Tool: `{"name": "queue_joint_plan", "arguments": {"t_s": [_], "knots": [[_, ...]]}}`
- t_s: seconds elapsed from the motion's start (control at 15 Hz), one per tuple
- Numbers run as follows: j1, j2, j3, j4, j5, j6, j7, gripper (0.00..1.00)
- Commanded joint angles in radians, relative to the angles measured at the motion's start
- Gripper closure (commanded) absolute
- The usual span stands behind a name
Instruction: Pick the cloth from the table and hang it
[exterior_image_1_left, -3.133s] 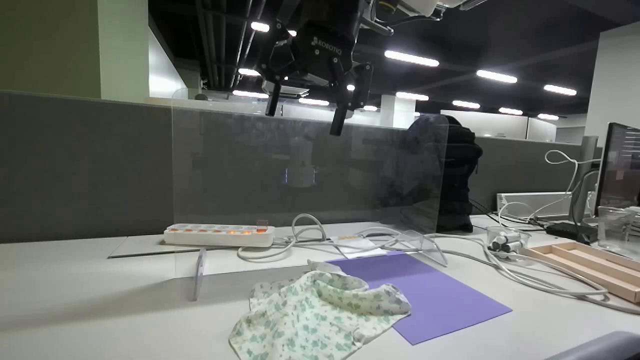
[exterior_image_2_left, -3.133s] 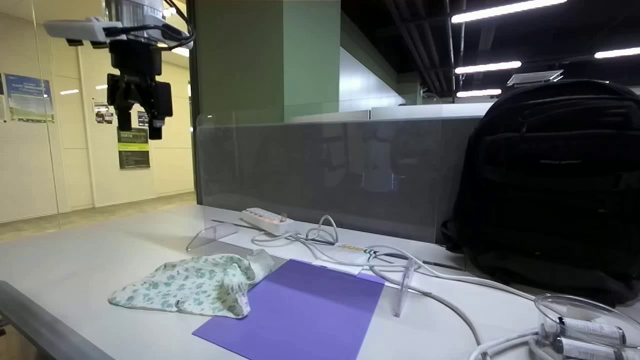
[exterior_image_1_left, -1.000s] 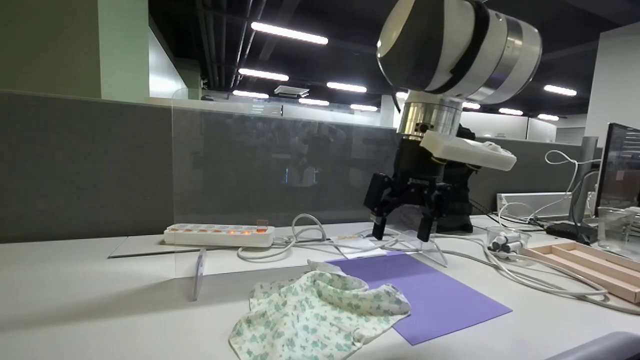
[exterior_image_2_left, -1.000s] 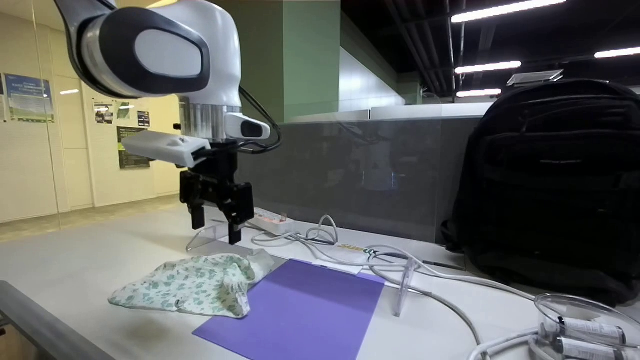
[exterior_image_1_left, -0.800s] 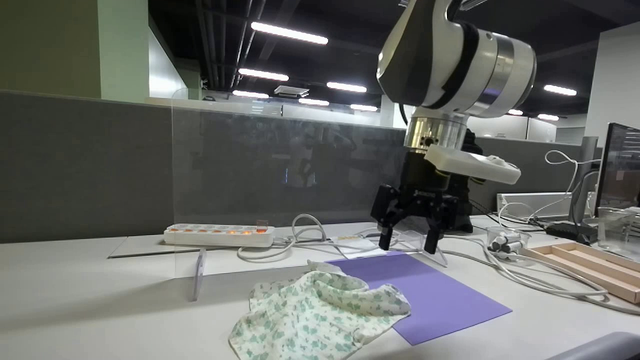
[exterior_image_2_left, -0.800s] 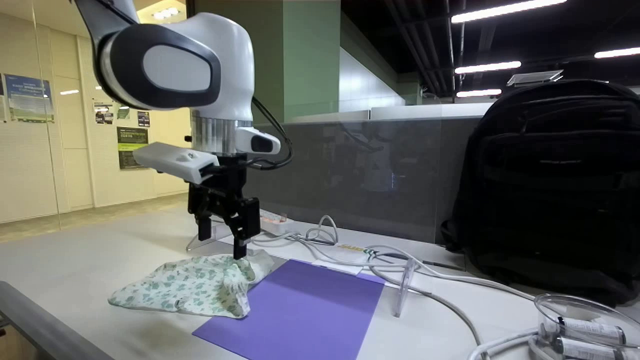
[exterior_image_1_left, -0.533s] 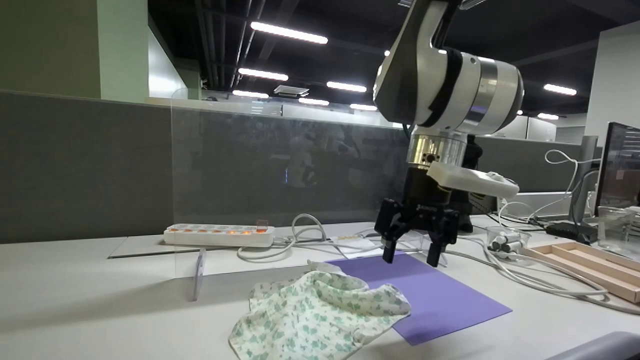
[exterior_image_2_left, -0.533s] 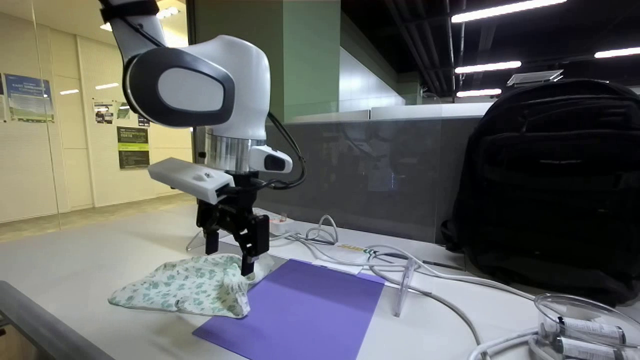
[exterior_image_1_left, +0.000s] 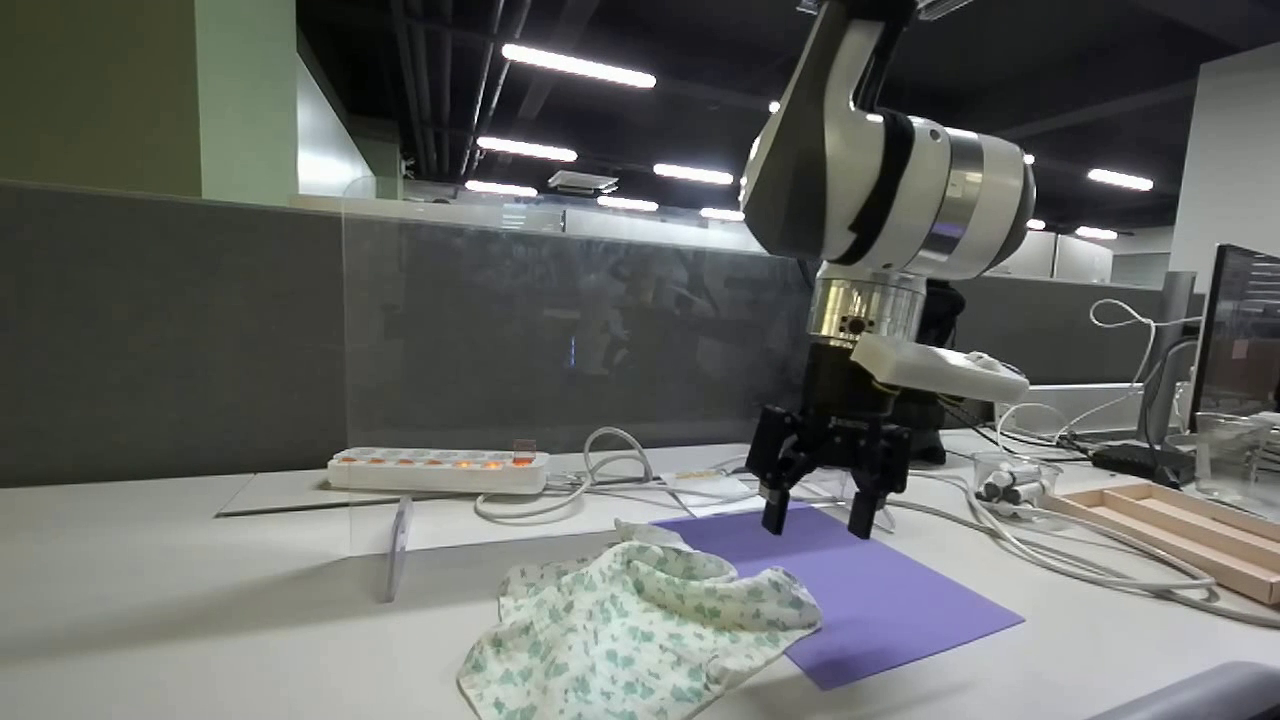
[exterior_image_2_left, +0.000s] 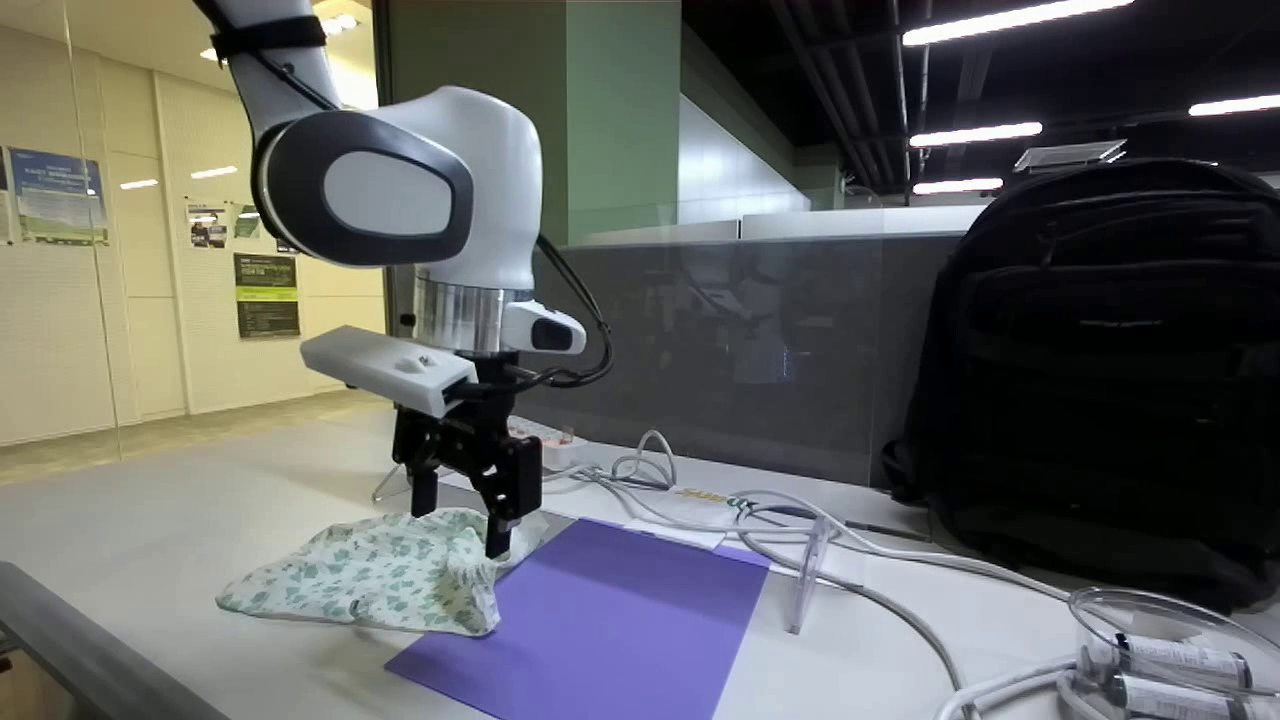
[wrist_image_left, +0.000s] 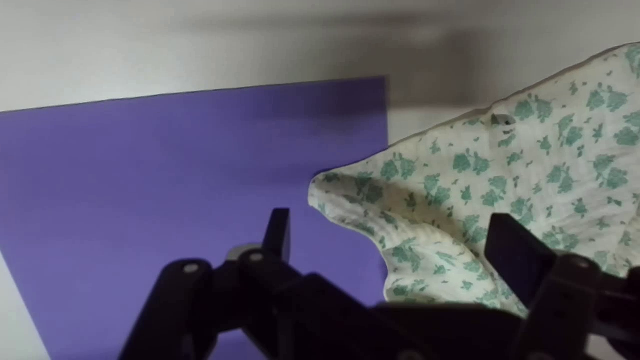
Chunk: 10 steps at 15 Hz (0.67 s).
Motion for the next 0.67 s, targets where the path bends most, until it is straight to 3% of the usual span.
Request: {"name": "queue_joint_plan", "arguments": {"t_s": [0.0,0.6], "knots": [[0.0,0.02,0.038,0.009,0.061,0.061,-0.118,0.0],[-0.012,0.11,0.14,0.038,0.213,0.218,-0.306,0.0]]}}
